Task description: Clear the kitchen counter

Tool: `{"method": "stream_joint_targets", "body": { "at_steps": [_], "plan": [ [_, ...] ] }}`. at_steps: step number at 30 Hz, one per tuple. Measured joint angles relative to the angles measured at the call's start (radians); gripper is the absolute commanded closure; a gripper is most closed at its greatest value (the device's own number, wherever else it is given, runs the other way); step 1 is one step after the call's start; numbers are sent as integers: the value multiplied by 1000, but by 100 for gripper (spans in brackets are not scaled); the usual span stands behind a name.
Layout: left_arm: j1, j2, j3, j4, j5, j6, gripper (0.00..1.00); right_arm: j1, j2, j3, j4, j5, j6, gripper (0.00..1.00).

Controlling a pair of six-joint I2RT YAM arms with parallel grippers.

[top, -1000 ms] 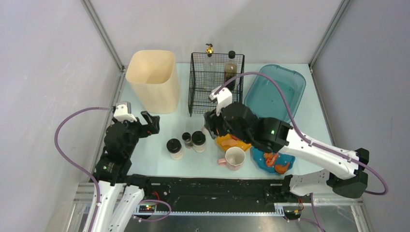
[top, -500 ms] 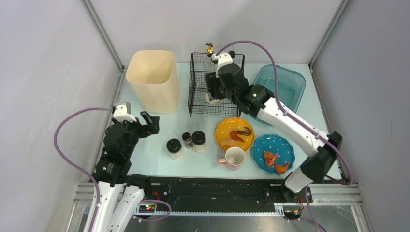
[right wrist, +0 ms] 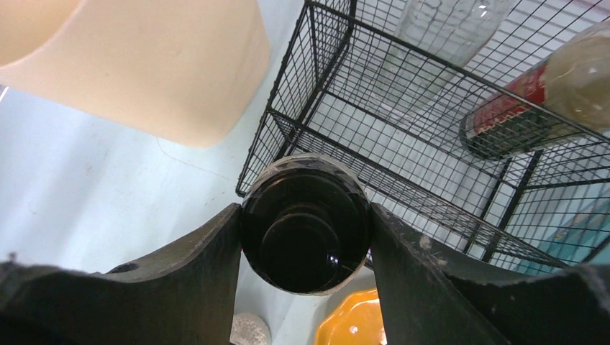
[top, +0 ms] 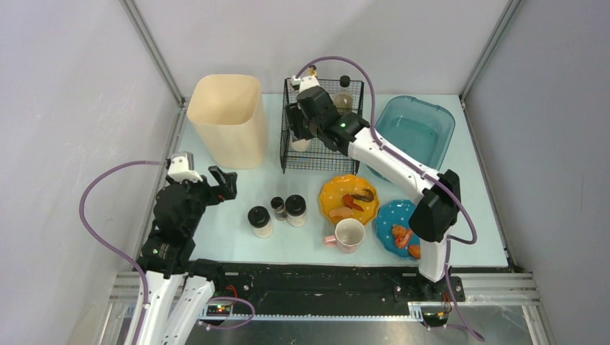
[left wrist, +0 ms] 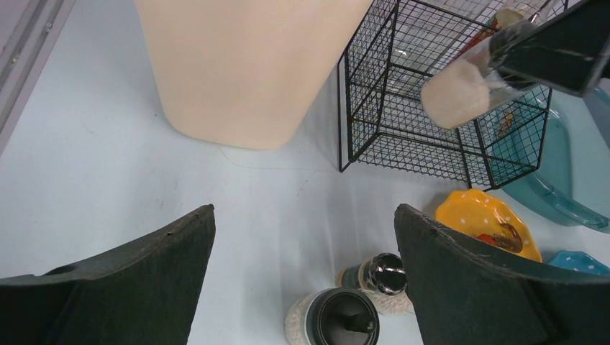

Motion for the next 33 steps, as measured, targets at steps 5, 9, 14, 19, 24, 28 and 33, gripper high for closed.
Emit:
{"method": "stream_joint_targets", "body": {
  "at_steps": [5,9,14,19,24,28,33],
  "plan": [
    [0,0,0,0,0,0,2,-11,61,19,-3,-9,17,78],
    [0,0,0,0,0,0,2,-20,104,47,-2,-18,28,78],
    [0,0,0,0,0,0,2,-24,154,82,-8,-25,40,79],
    [0,0,0,0,0,0,2,-24,212,107,-11,-32,43,78],
    [0,1,0,0,0,0,2,-24,253,107,-19,-35,50,78],
    [0,3,0,0,1,0,2,-25,271,107,-26,-35,53,78],
    [0,3,0,0,4,0,2,-25,272,106,-25,-35,62,72]
  ]
}}
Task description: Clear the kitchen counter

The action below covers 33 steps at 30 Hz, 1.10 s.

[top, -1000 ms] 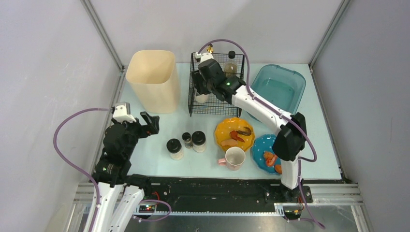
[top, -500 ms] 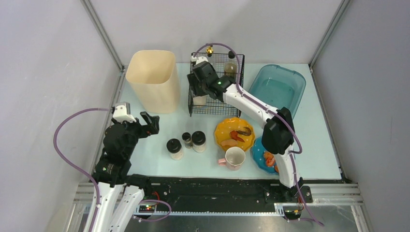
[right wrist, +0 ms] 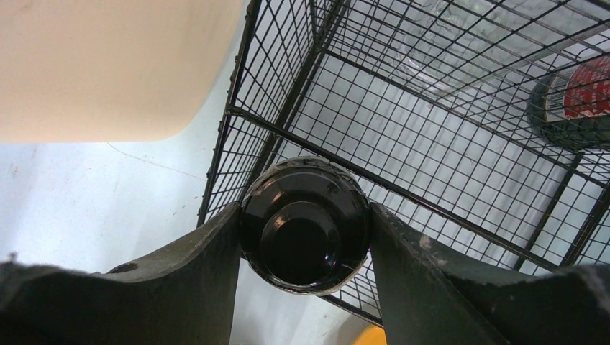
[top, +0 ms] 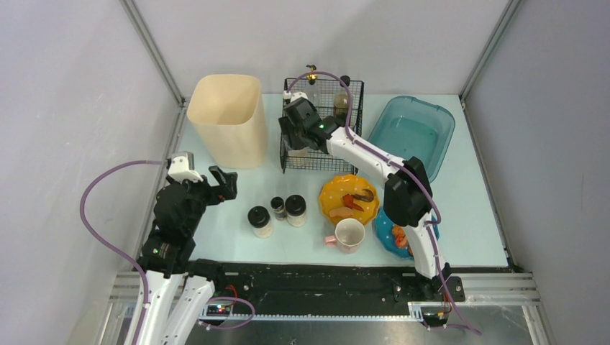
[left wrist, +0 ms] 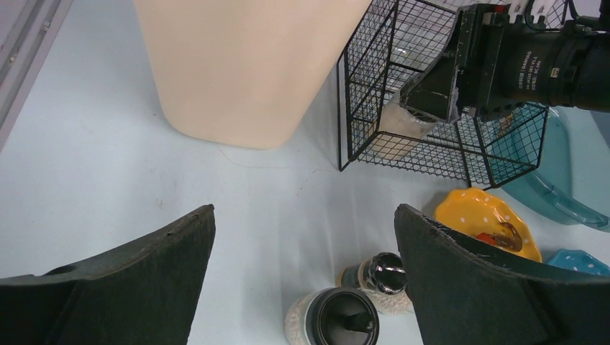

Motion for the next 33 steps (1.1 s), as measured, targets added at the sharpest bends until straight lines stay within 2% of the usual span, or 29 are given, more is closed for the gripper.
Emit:
{"method": "stream_joint_targets", "body": {
  "at_steps": [4,8,10,13,17,23,33],
  "plan": [
    [0,0,0,0,0,0,2,-1,0,-27,13,0,6,60],
    [0,0,0,0,0,0,2,-5,-6,-62,44,-3,10,55],
    [0,0,0,0,0,0,2,-6,-16,-82,61,-5,13,48],
    [1,1,0,0,0,0,2,-6,-28,-107,82,-8,13,32],
    [2,2,0,0,0,0,2,-7,-53,-146,97,-16,12,22],
    [3,7,0,0,1,0,2,-7,-149,-221,98,-23,2,14],
    [8,9,0,0,2,0,2,29,-418,-335,99,-81,-53,15]
  ]
}}
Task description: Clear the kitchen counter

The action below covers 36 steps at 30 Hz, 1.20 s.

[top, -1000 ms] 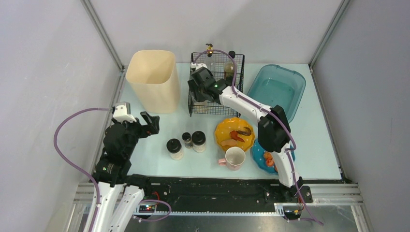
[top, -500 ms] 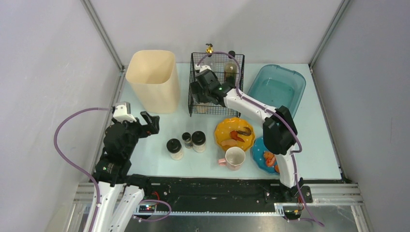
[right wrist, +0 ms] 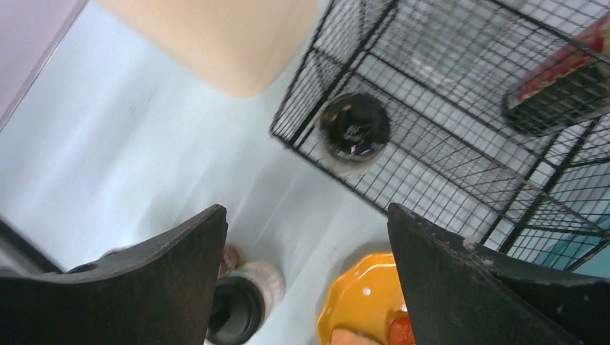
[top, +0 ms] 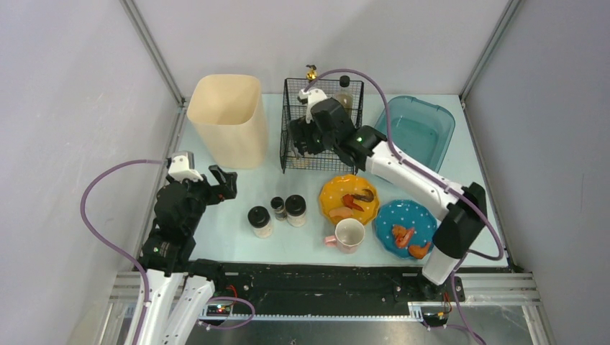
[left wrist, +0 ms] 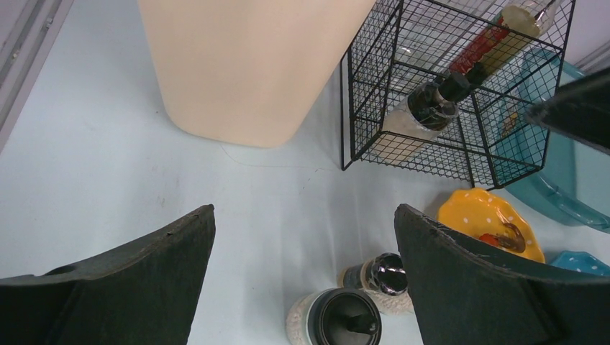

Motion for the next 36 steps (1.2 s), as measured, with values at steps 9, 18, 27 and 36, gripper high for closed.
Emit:
{"method": "stream_joint_targets", "body": {
  "at_steps": [9,18,27,36],
  "plan": [
    [10,11,0,0,6,0,2,93,-159,-224,-44,-165,-111,15],
    [19,15,0,0,17,0,2,162,-188,-344,-80,-201,-149,14],
    [24,20,0,0,19,0,2,234,-138,-355,-41,-165,-134,14],
    [24,20,0,0,20,0,2,249,-34,-356,1,-97,-109,14]
  ]
}}
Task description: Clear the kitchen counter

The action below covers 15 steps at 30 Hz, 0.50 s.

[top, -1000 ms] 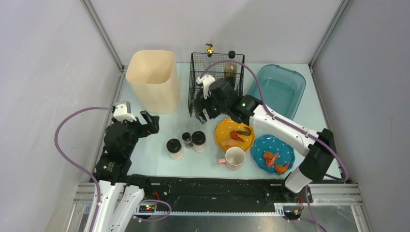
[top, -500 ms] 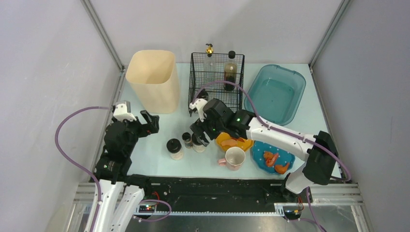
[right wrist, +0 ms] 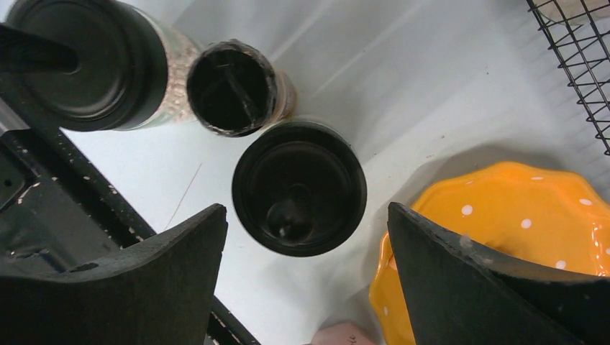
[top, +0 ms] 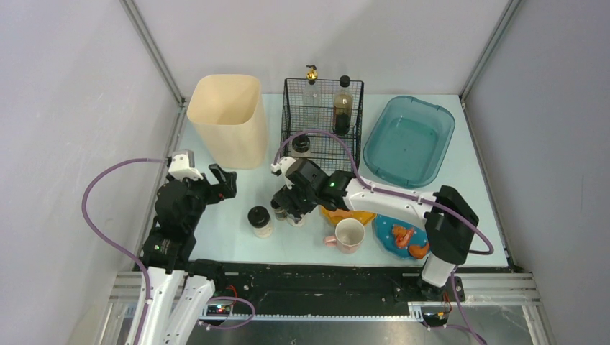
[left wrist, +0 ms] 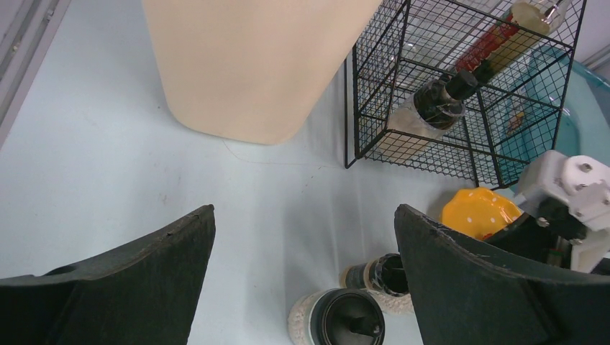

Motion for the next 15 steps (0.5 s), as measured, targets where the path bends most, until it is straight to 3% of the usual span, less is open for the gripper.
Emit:
{"method": "stream_joint_targets", "body": {
  "at_steps": [8,15],
  "plan": [
    [0,0,0,0,0,0,2,-1,60,0,30,25,13,16],
    [0,0,0,0,0,0,2,2,77,0,51,24,26,26]
  ]
}}
